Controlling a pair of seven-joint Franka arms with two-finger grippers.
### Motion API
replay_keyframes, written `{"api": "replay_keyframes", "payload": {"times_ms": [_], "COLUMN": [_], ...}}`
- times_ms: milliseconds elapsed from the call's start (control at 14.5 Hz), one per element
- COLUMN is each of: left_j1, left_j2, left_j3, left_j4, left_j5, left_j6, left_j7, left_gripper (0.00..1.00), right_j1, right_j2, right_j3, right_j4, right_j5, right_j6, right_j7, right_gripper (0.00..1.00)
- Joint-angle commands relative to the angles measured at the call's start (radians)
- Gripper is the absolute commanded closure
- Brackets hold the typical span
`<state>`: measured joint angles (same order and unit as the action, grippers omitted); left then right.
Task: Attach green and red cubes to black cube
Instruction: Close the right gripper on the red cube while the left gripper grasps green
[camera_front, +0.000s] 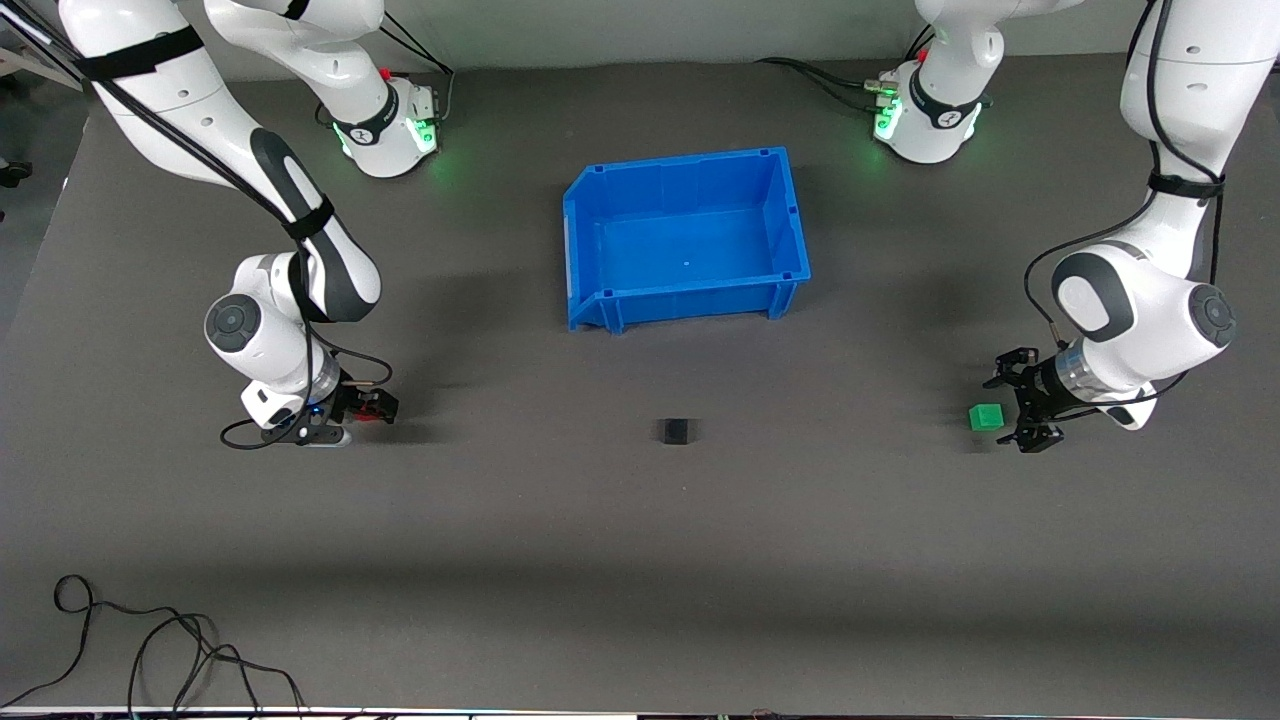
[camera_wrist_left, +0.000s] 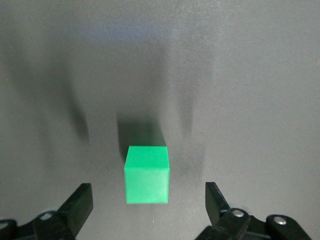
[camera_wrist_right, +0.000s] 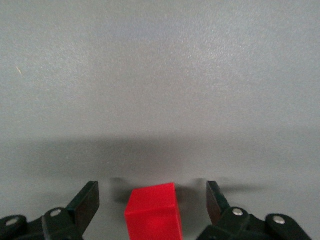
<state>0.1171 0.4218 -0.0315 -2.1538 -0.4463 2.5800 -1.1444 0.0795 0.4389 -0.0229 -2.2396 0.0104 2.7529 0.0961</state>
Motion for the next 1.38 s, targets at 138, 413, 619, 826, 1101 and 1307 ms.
{"api": "replay_keyframes", "payload": {"times_ms": [138, 413, 619, 826, 1101, 1307], "left_j1": [0.035, 0.036, 0.035, 0.033, 0.033, 0.032], "left_j2": [0.002, 0.002, 0.002, 0.002, -0.005, -0.014], "left_j3": [-0.005, -0.005, -0.007, -0.007, -0.008, -0.008], "left_j4": [-0.034, -0.035, -0.035, -0.032, -0.024, 0.008], "left_j5": [-0.019, -0.02, -0.022, -0.041, -0.042, -0.042], "left_j6": [0.026, 0.026, 0.029, 0.029, 0.02, 0.0], "left_j7": [0.054, 0.061, 0.061, 0.06, 0.057, 0.049], "left_gripper": [0.0, 0.33, 0.33, 0.71, 0.82, 0.84], "right_j1": [0.003, 0.003, 0.003, 0.003, 0.003, 0.003], "right_j2": [0.003, 0.004, 0.004, 0.004, 0.004, 0.004], "right_j3": [-0.006, -0.006, -0.006, -0.006, -0.006, -0.006], "right_j4": [-0.008, -0.008, -0.006, -0.008, -0.006, -0.006], "right_j5": [-0.015, -0.015, -0.015, -0.015, -0.015, -0.015], "right_j6": [0.027, 0.027, 0.025, 0.027, 0.025, 0.025], "right_j7": [-0.01, -0.01, -0.01, -0.01, -0.009, -0.01], "right_gripper": [0.29, 0.47, 0.47, 0.51, 0.84, 1.0]}}
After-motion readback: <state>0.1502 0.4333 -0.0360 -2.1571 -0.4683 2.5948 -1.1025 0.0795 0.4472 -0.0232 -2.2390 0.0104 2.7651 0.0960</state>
